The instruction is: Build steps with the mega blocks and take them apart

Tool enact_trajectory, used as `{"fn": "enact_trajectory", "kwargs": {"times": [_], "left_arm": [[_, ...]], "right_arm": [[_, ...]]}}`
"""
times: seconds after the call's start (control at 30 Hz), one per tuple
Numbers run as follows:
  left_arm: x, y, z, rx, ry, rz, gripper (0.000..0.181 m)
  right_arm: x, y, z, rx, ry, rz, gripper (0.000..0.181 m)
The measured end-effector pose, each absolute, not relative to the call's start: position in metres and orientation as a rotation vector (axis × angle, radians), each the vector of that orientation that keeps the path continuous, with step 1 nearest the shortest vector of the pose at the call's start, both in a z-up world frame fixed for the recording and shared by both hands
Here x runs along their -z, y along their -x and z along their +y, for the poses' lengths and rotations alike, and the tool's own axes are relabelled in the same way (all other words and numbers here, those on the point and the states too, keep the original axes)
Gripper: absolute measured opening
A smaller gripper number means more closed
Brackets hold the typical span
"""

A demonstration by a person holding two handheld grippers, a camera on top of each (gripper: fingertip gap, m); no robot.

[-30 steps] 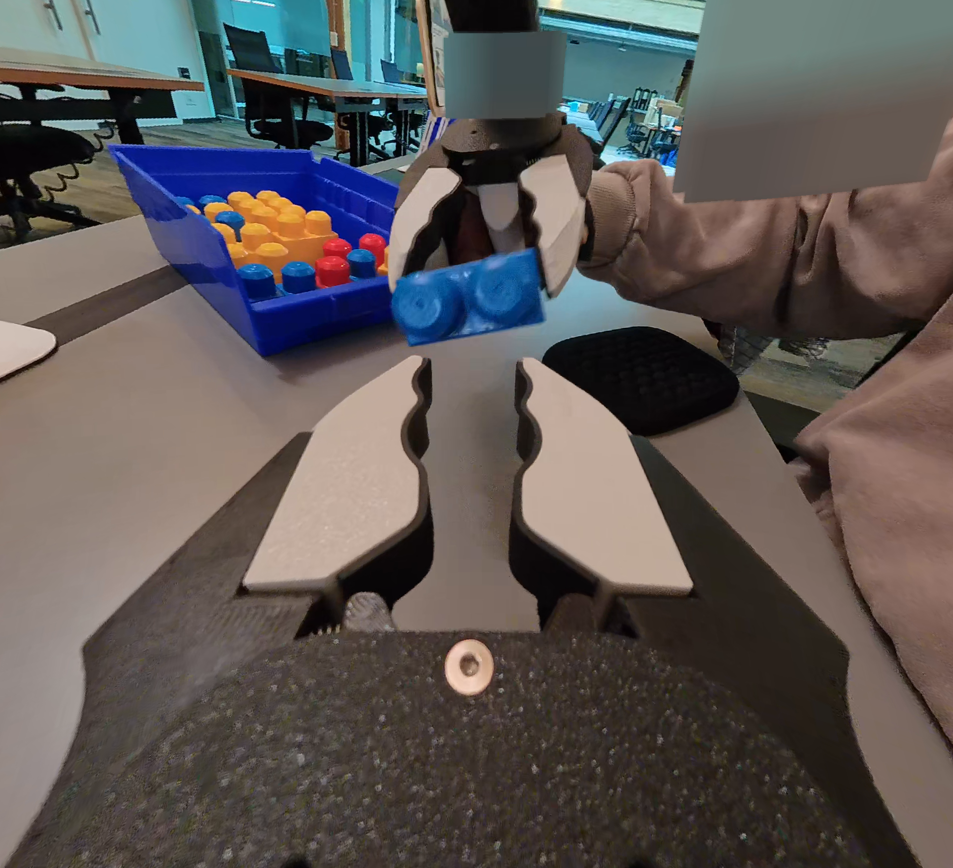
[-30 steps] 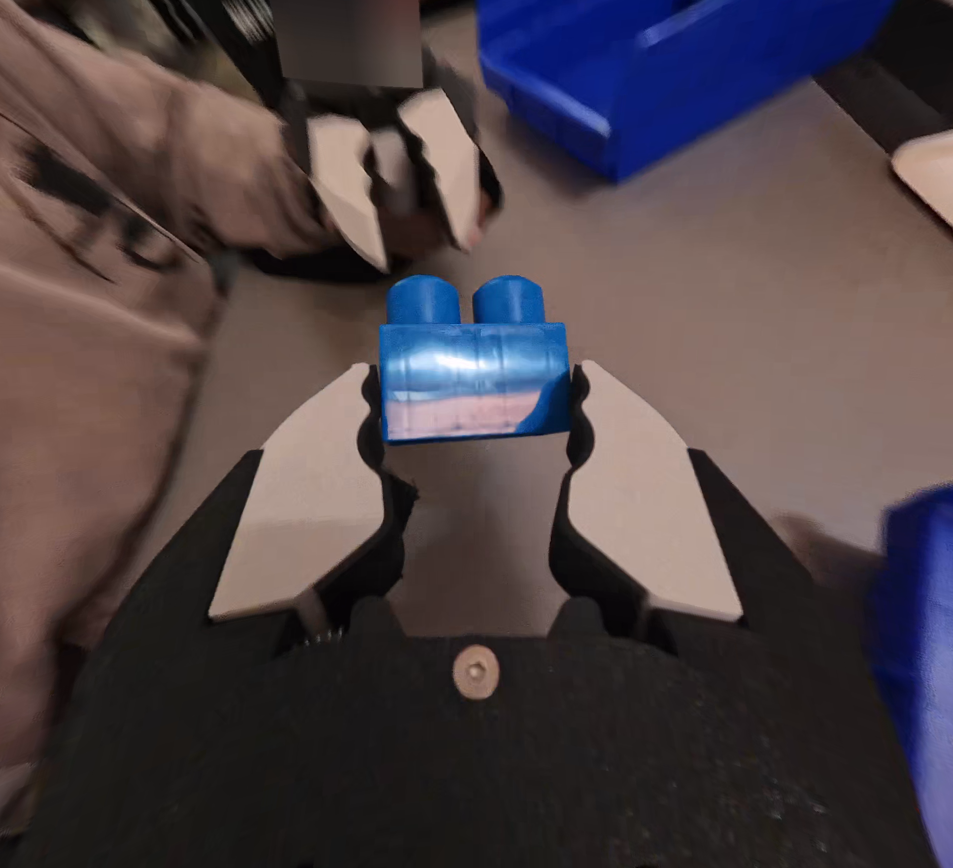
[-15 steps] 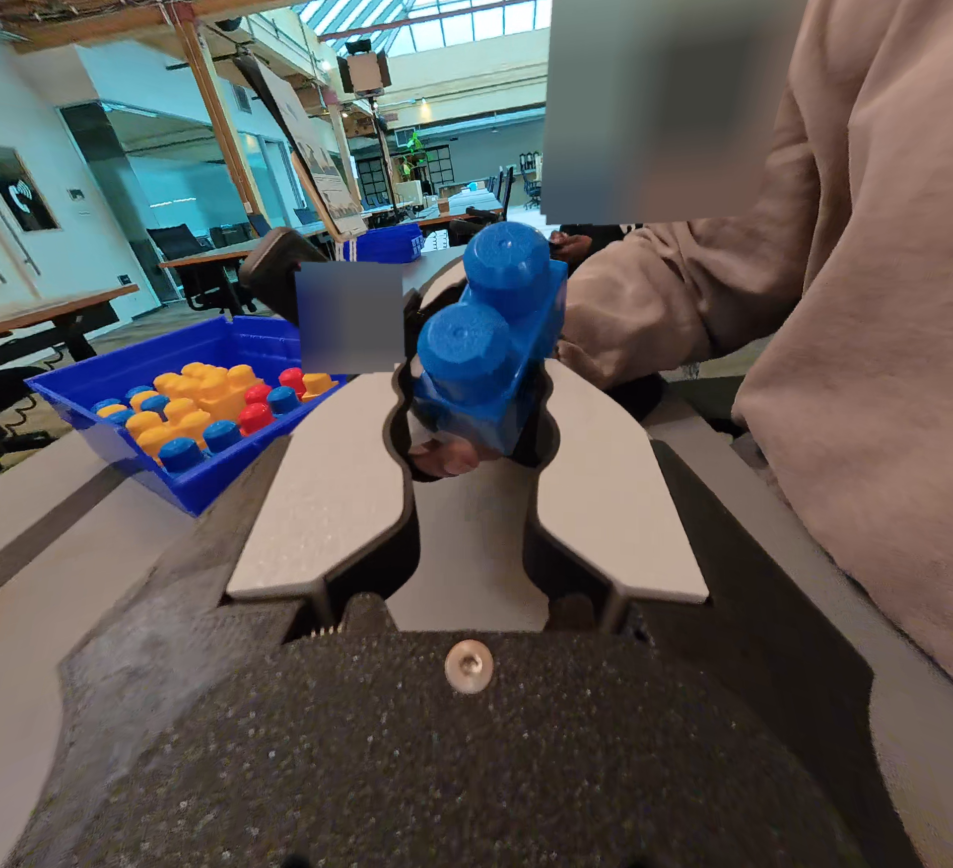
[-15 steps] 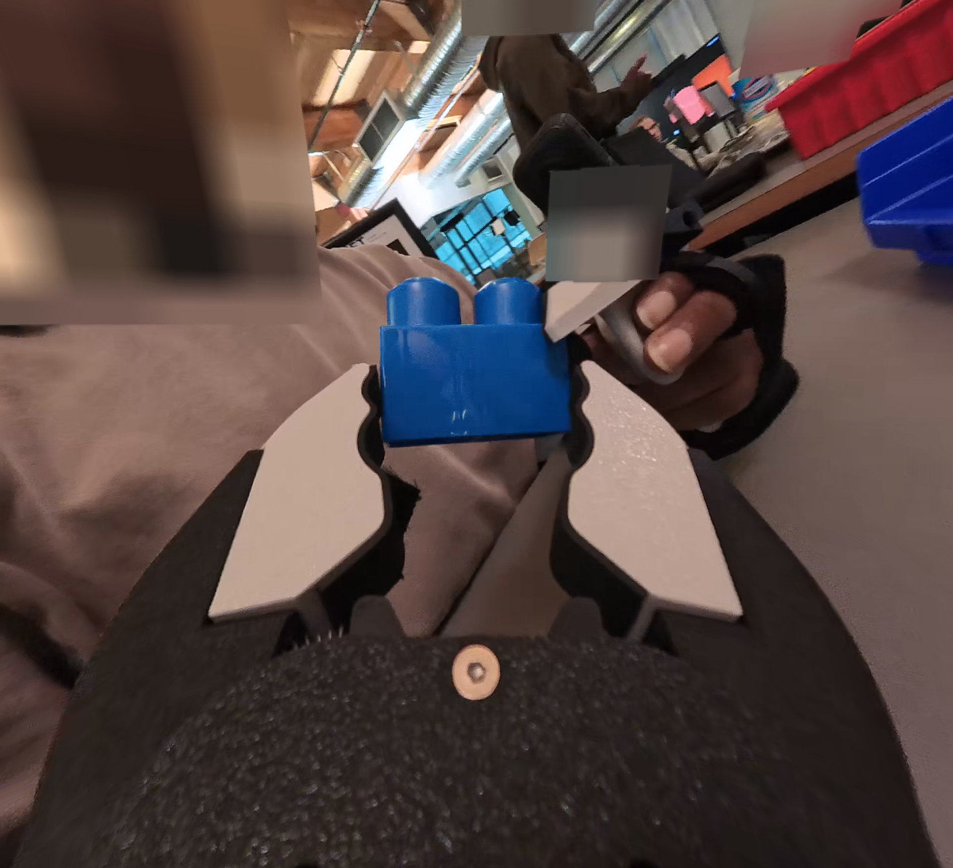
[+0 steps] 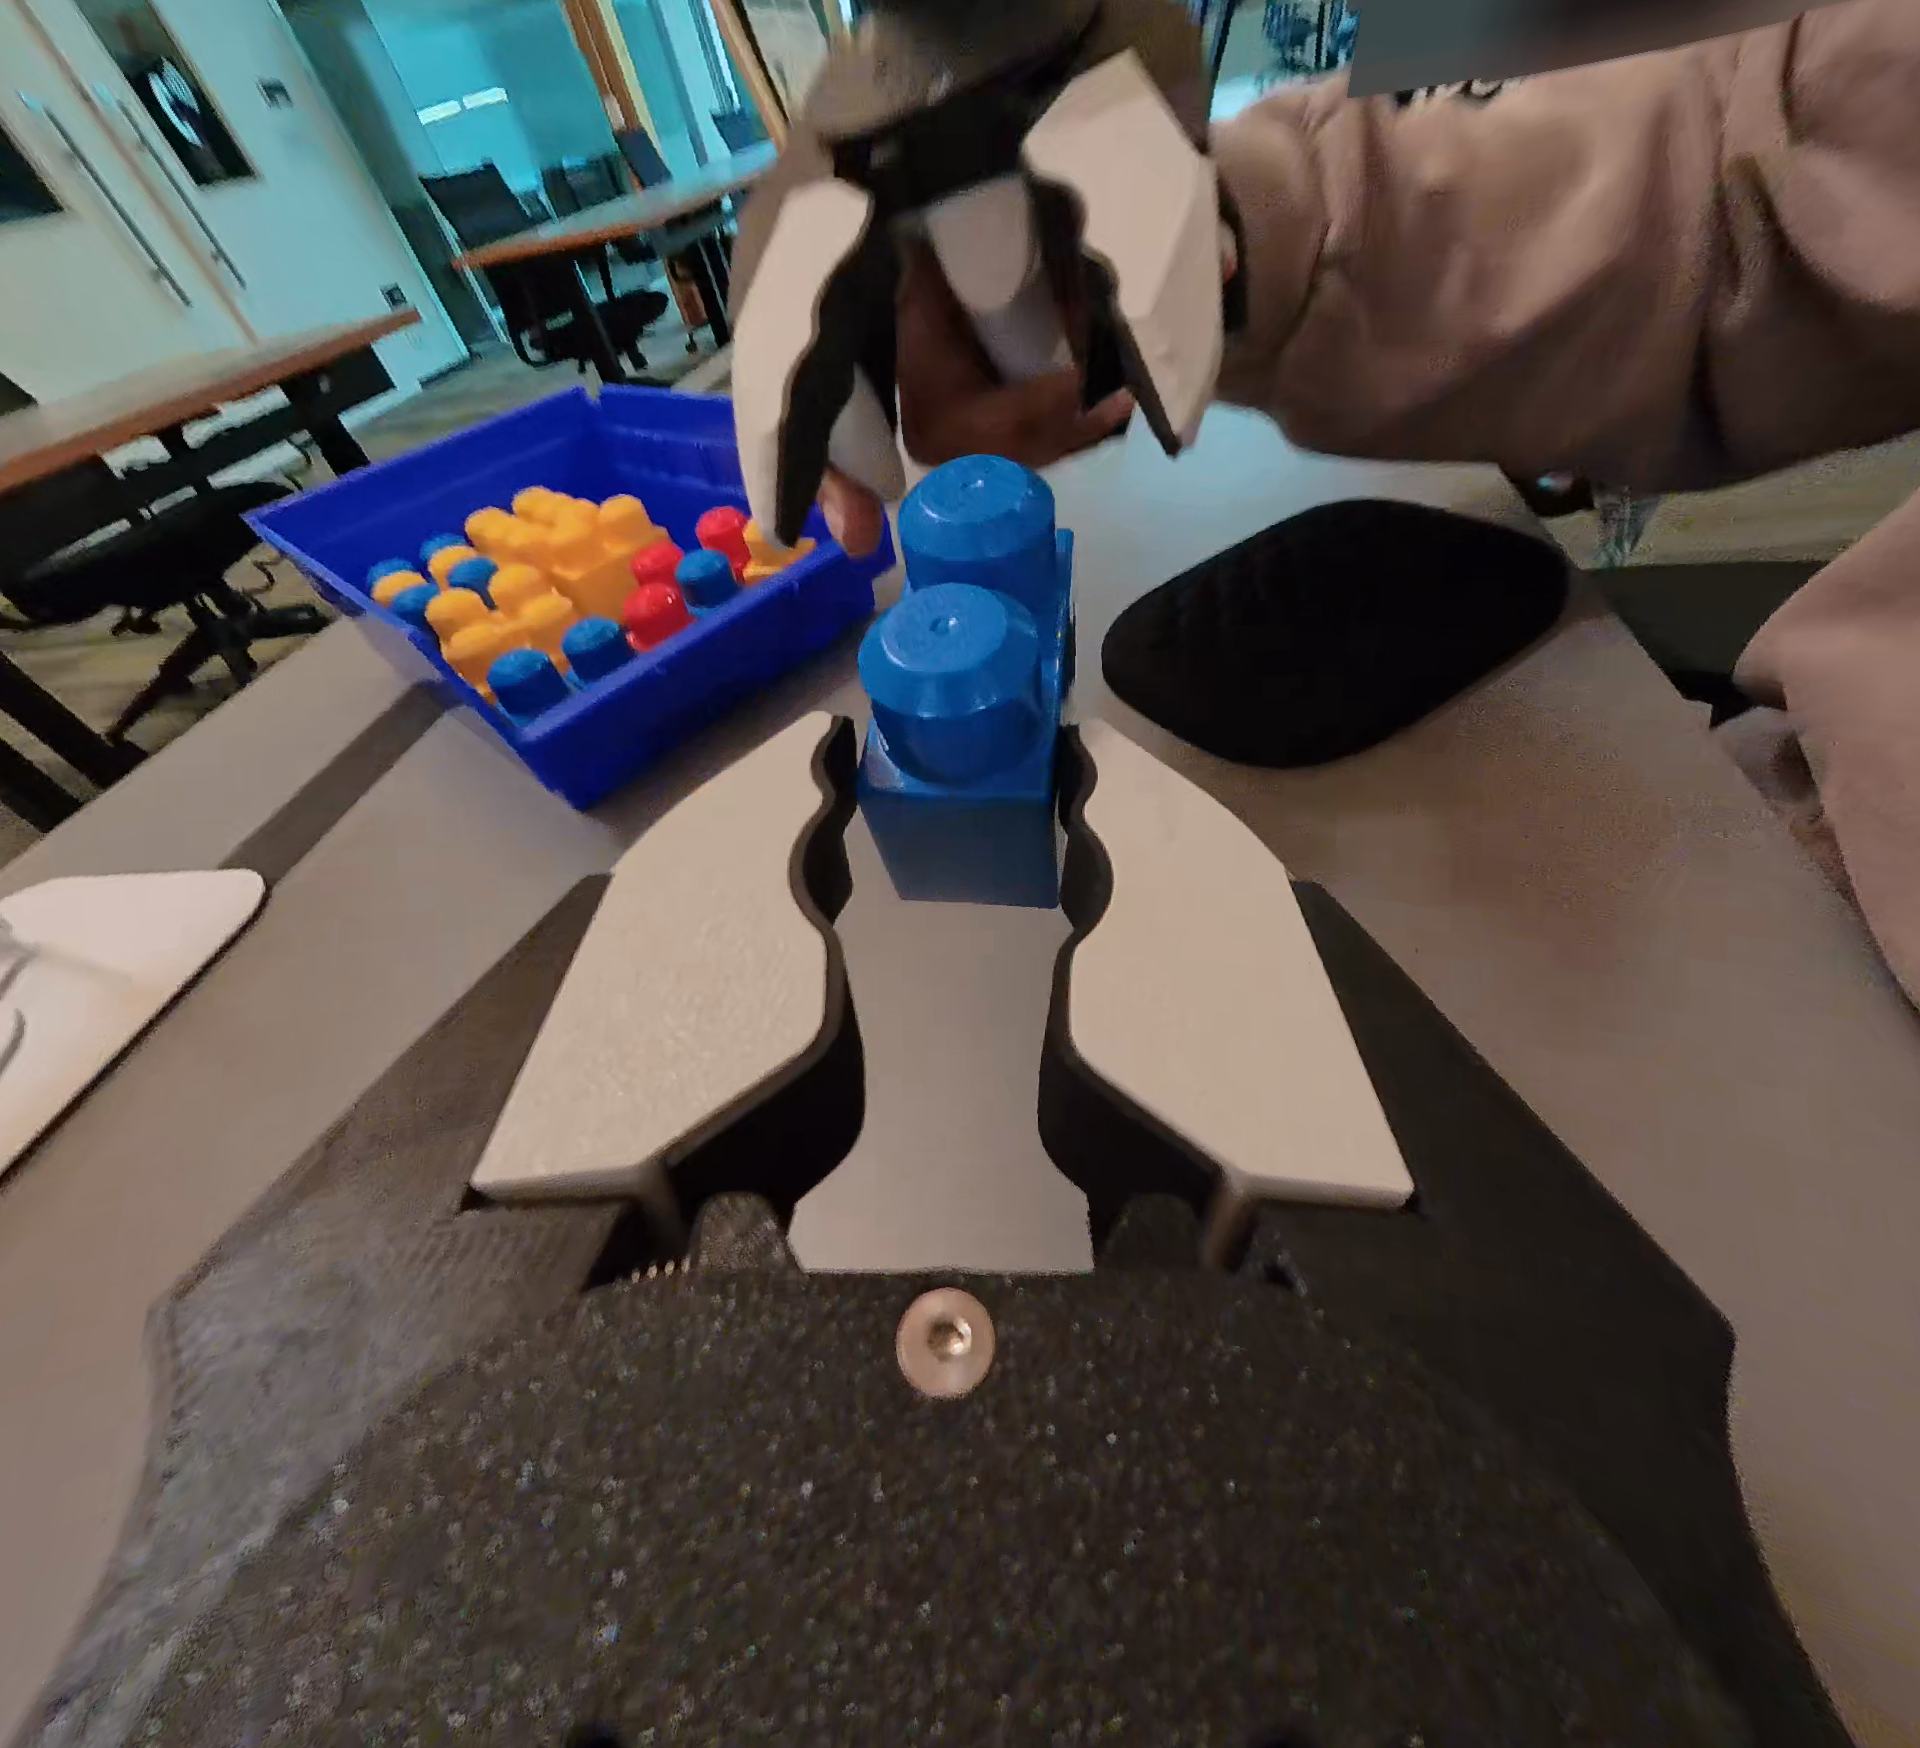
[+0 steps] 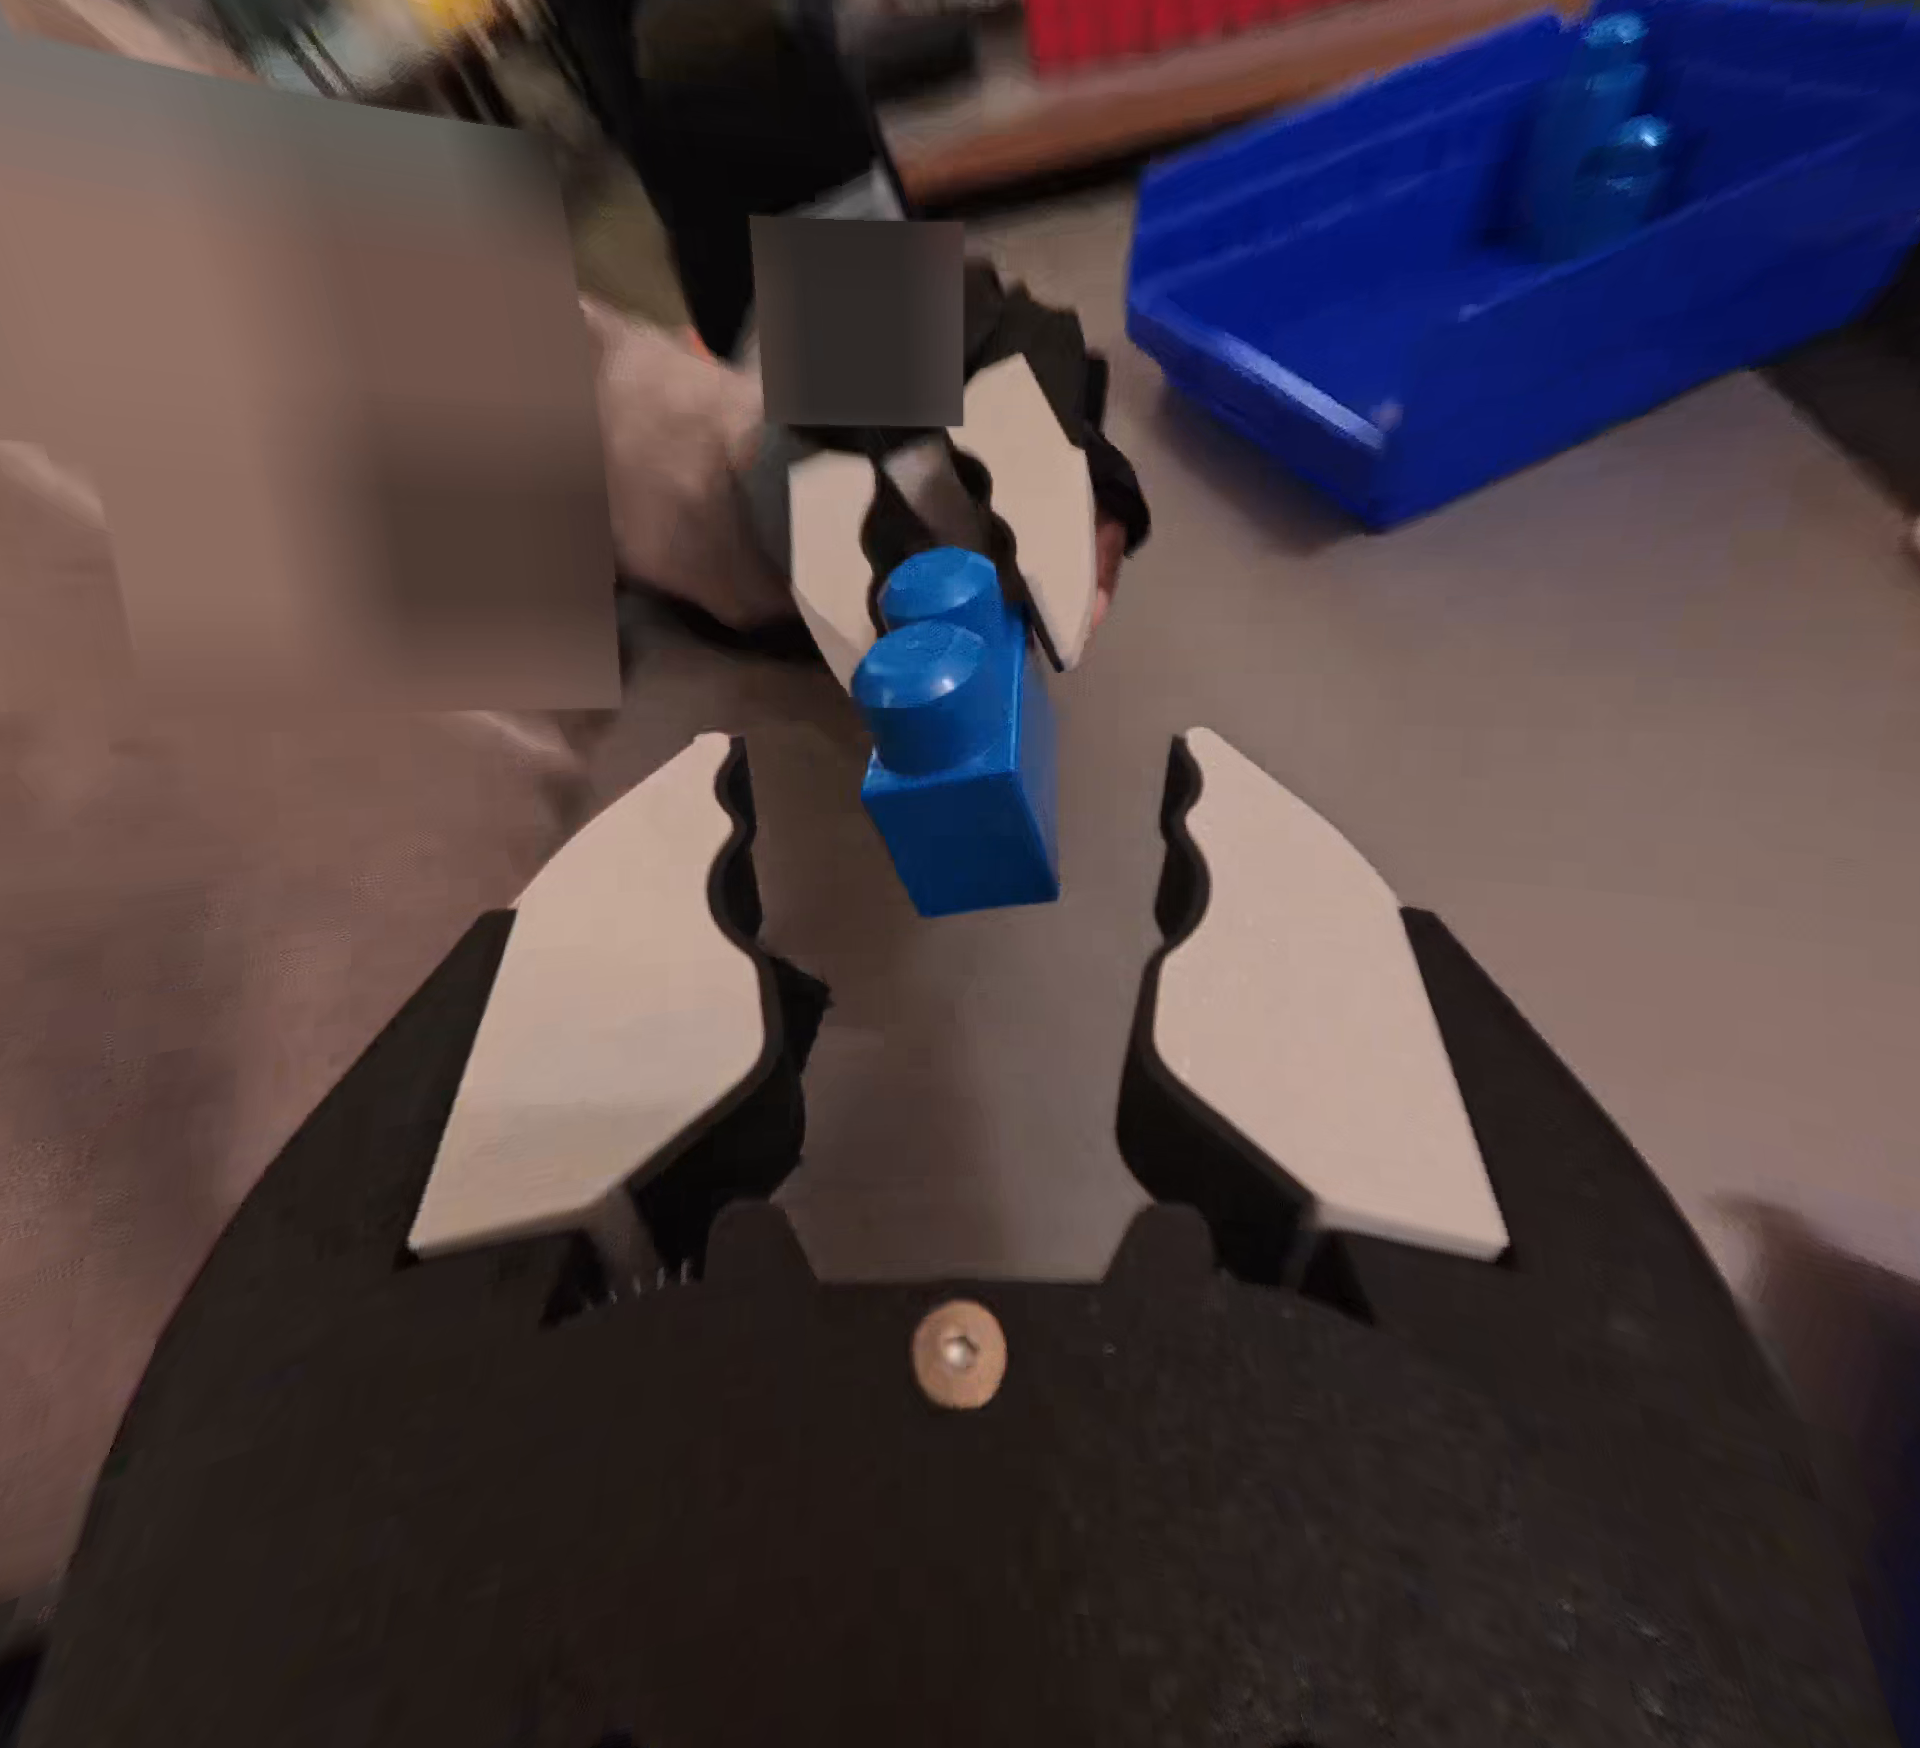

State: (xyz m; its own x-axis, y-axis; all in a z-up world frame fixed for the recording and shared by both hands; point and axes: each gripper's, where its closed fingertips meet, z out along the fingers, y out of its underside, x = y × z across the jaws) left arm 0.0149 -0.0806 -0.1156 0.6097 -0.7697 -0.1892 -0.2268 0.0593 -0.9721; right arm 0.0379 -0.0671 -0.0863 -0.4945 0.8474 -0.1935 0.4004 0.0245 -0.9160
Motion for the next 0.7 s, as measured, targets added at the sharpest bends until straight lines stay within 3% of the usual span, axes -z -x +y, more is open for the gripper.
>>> {"fn": "enact_trajectory", "kwargs": {"times": [0.1, 0.3, 0.5, 0.7], "left_arm": [[0.129, -0.016, -0.078, 0.486, 1.568, 0.912, 0.038], [0.146, -0.017, -0.074, 0.392, 1.649, 0.961, 0.037], [0.132, -0.006, -0.063, 0.354, 1.578, 0.831, 0.037], [0.117, 0.017, -0.059, 0.4, 1.554, 0.689, 0.006]], "right_arm": [[0.107, -0.037, -0.068, -1.023, 1.239, -2.092, 0.073], [0.137, -0.03, -0.069, -0.643, 1.168, -2.235, 0.032], [0.117, -0.042, -0.035, -0.678, 1.215, -2.184, 0.032], [0.081, -0.086, 0.138, -0.331, 1.537, -1.893, 0.031]]}}
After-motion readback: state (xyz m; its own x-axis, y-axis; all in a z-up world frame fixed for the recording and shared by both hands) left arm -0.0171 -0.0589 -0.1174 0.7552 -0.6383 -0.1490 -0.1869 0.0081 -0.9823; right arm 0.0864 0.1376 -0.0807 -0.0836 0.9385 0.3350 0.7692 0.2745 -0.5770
